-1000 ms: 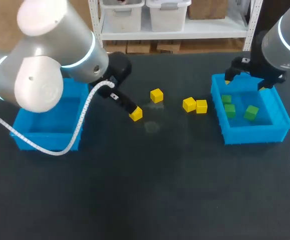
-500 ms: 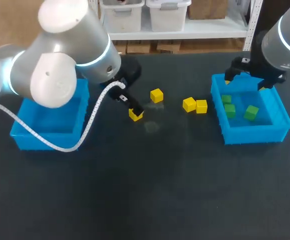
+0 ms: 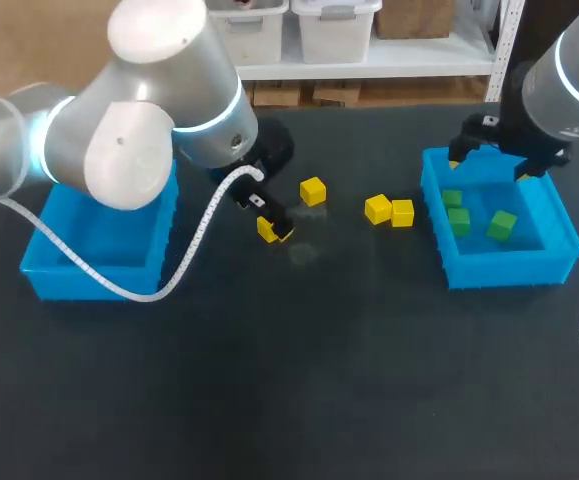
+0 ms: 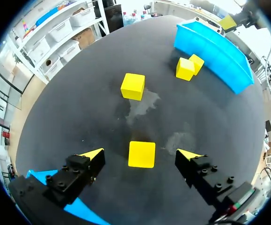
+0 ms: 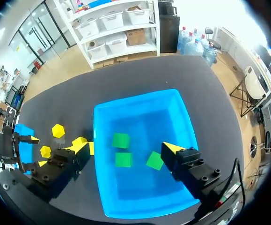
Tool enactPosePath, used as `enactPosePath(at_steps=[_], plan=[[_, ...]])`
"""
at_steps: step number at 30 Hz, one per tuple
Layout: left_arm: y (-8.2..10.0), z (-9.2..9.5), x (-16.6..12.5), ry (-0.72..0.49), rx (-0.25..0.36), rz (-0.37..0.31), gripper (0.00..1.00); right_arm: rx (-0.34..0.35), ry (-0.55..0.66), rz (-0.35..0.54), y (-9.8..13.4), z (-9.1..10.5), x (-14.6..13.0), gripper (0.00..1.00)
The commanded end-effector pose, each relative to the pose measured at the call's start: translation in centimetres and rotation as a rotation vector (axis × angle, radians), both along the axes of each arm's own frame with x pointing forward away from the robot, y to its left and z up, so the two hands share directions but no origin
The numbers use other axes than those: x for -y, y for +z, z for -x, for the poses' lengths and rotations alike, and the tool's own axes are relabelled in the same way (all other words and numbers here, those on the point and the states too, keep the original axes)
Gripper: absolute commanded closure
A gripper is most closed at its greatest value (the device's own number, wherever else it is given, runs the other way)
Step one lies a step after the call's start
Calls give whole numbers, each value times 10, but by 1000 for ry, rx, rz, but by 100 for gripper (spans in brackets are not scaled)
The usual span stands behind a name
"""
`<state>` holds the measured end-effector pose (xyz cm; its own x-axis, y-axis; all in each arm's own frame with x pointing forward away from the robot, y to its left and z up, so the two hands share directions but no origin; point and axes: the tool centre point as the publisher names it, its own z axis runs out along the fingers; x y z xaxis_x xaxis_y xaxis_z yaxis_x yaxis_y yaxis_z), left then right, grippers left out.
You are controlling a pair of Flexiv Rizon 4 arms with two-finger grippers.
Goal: Put the green cubes in the right bin and the yellow cubes in the left bin.
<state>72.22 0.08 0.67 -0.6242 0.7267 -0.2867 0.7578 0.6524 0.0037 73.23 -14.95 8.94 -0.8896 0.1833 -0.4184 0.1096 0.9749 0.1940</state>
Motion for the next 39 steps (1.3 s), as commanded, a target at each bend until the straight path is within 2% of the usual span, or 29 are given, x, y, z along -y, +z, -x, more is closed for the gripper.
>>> enactPosePath(at_steps=[1, 6, 9, 10, 18, 25, 28, 32, 39], plan=[[-8, -6, 7, 0, -11, -20, 0, 7, -3, 1, 0, 2, 0, 0], [-13, -8, 9, -1, -12, -40, 0, 7, -3, 1, 0, 2, 0, 0], [-15, -10, 9, 27, -11, -39, 88, 7, -3, 1, 0, 2, 0, 0], [-15, -10, 9, 30, -13, -37, 100, 7, -3, 1, 0, 2, 0, 0], [-14, -11, 4, 40, -13, -43, 100, 7, -3, 1, 0, 2, 0, 0], [2, -13, -12, 66, 12, -44, 100, 7, -3, 1, 0, 2, 0, 0], [22, -19, -22, 98, 50, -13, 100, 7, -3, 1, 0, 2, 0, 0], [59, -28, -41, 153, 120, 47, 100, 7, -3, 1, 0, 2, 0, 0], [125, -37, -93, 310, 230, 157, 100, 7, -3, 1, 0, 2, 0, 0]])
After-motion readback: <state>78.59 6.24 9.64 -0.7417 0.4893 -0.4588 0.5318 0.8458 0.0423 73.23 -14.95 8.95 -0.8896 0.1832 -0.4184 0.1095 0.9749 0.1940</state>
